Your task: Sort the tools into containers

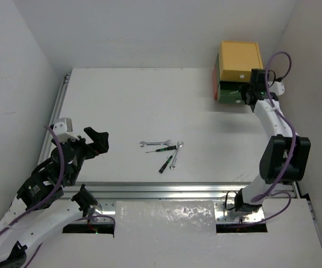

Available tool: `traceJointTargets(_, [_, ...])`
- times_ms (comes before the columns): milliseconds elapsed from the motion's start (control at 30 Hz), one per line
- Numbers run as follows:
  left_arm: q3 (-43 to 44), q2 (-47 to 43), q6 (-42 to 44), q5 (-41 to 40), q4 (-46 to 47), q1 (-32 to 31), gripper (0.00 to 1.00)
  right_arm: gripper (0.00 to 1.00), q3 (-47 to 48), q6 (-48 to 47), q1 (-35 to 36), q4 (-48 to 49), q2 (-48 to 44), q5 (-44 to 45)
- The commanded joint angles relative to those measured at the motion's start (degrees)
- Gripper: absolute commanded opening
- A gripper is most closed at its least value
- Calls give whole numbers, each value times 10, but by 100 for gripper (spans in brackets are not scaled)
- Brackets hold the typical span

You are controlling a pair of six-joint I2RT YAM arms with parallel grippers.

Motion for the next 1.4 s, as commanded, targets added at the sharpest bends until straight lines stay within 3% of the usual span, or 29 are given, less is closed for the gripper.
traceJointTargets(0, [5,-2,-4,-6,10,0,100,0,41,36,-17,-6,19,7])
traceJointTargets(267, [5,-4,-5,-7,10,-1,100,3,49,31,-42,65,62,-43])
traceJointTargets(367, [4,-6,-5,-8,10,0,100,33,45,29,-42,89,70,-58])
traceJointTargets(467, [5,-6,-5,-9,10,0,100,42,50,16,-42,105,75,-67])
traceJointTargets(500, [4,-7,-5,-8,10,0,100,47,50,10,-42,110,76,-70])
traceJointTargets(533, [4,-7,-5,-8,10,0,100,61,58,7,-42,109,76,-74])
traceJointTargets(667, [5,-5,-5,-6,10,0,100,70,66,-30,-41,133,75,-112])
traceJointTargets(800, [5,-6,-5,-8,11,-1,100,72,63,-171,-18,178,54,-278])
traceJointTargets(867, [5,-8,-5,-9,10,0,100,71,53,-247,25,186,42,-310])
traceJointTargets(900, [5,-8,-6,-11,8,0,100,72,50,-352,75,185,28,-334])
traceJointTargets(967, [5,-8,-7,-12,8,-1,100,72,37,-470,128,172,19,-371])
traceJointTargets(1000, [5,-8,-8,-14,7,0,100,73,34,-593,154,162,19,-406])
traceJointTargets(1033, [6,-8,-9,-15,7,-1,100,73,35,-651,203,128,21,-462])
traceJointTargets(1067, [6,-8,-10,-15,5,0,100,73,36,-701,228,61,28,-471])
traceJointTargets(1100, [6,-8,-11,-18,4,-1,100,72,30,-809,276,30,36,-459])
traceJointTargets(1200, [6,-13,-12,-20,3,0,100,70,23,-906,335,-49,54,-386])
traceJointTargets(1267, [6,-17,-15,-23,1,-1,100,60,23,-919,366,-80,72,-352])
traceJointTargets(1367, [6,-22,-14,-22,3,-1,100,55,10,-932,406,-92,78,-297])
